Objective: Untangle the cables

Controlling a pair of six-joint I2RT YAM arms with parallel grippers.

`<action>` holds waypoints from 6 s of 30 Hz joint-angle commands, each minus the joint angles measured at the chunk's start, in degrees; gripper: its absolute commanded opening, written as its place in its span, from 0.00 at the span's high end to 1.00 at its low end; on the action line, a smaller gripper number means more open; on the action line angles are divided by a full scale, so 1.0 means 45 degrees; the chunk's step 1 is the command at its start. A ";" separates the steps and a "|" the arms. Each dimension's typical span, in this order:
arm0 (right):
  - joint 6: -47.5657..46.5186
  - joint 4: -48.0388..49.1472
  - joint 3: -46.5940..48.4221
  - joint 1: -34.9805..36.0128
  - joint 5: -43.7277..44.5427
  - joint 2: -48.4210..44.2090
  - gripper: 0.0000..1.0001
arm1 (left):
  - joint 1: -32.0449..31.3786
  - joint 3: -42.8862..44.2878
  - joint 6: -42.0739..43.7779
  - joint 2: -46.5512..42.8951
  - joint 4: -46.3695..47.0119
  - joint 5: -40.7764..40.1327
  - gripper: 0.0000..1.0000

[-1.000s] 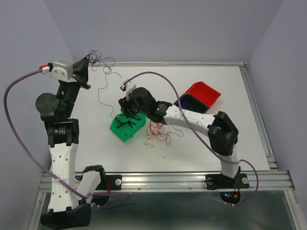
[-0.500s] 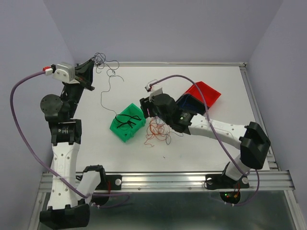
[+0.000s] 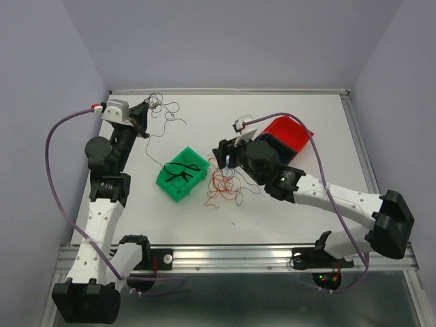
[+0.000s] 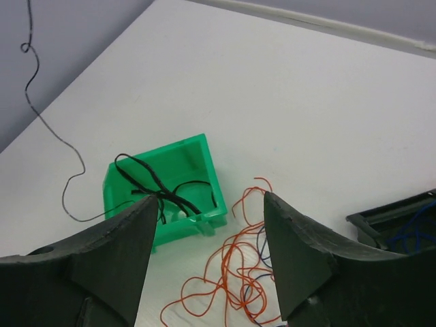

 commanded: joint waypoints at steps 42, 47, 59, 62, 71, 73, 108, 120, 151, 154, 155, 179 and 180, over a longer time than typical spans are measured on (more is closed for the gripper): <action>0.0559 0.8963 0.3667 0.0269 -0.5963 0.9027 0.99 | -0.0074 0.0065 0.0329 -0.0331 0.0142 0.2277 1.00; 0.1125 0.8886 0.1756 -0.0141 -0.4620 0.8107 0.99 | -0.0054 -0.0483 0.1714 -0.0661 -0.0559 0.3410 1.00; 0.1672 0.8319 0.0636 -0.0513 -0.3441 0.7480 0.99 | -0.0054 -0.1030 0.5916 -0.0664 -0.5617 0.4331 1.00; 0.1711 0.8339 0.0871 -0.0513 -0.3732 0.7772 0.99 | -0.0074 -0.1206 0.6190 -0.0100 -0.6222 0.4485 1.00; 0.1359 0.7968 0.0951 -0.0201 -0.3911 0.7950 1.00 | -0.0074 -0.0603 0.7206 0.2518 -0.7670 0.4427 1.00; 0.1379 0.7968 0.0891 -0.0181 -0.3872 0.7910 0.99 | -0.0093 -0.0562 0.7303 0.2677 -0.7769 0.4563 1.00; 0.1731 0.7088 0.1184 0.0190 -0.4125 0.8125 0.85 | -0.2183 0.0083 0.7421 0.4983 -0.8140 0.1302 0.65; 0.1711 0.7088 0.1047 0.0190 -0.3656 0.8027 0.85 | -0.2164 -0.0464 0.7324 0.3226 -0.8004 0.0660 0.33; 0.1653 0.7089 0.1145 0.0249 -0.3892 0.7950 0.79 | -0.1949 0.1392 0.7577 0.7092 -0.8552 0.3511 0.95; 0.1789 0.6972 0.0833 0.0249 -0.3774 0.7520 0.71 | -0.1949 0.1157 0.7421 0.6955 -0.8161 0.3061 1.00; 0.1828 0.6720 0.0813 0.0287 -0.3716 0.7152 0.68 | -0.1949 0.1118 0.7402 0.6935 -0.8082 0.3022 1.00; 0.3547 0.4803 -0.3405 0.0386 0.1754 0.0353 0.52 | -0.3842 0.0844 0.7031 0.8008 -0.7613 0.0210 1.00; 0.3508 0.4823 -0.3425 0.0386 0.1695 0.0236 0.52 | -0.3882 0.0921 0.7011 0.8319 -0.7632 0.0035 1.00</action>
